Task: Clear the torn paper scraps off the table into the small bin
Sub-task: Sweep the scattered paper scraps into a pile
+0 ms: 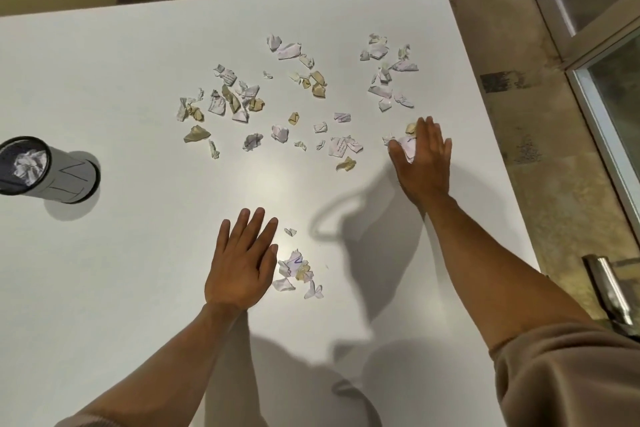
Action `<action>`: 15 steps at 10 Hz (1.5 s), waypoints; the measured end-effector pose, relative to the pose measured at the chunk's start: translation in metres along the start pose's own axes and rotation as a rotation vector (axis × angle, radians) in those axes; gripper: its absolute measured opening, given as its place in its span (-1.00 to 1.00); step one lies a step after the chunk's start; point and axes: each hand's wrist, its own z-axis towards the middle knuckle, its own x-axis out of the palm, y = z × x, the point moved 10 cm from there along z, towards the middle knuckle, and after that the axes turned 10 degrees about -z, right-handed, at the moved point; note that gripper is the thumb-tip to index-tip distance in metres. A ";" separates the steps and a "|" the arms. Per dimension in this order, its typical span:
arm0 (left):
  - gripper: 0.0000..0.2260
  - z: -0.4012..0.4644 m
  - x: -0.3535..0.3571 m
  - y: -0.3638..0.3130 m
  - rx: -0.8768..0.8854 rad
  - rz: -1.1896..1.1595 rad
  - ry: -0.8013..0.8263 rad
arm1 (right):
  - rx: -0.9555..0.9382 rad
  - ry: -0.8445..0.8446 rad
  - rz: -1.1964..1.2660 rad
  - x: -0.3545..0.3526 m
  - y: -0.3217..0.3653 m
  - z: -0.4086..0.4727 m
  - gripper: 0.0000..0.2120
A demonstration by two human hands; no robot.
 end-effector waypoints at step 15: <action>-0.54 0.189 -0.050 0.002 0.155 -0.133 0.024 | -0.671 0.180 0.066 0.047 0.178 -0.049 -0.55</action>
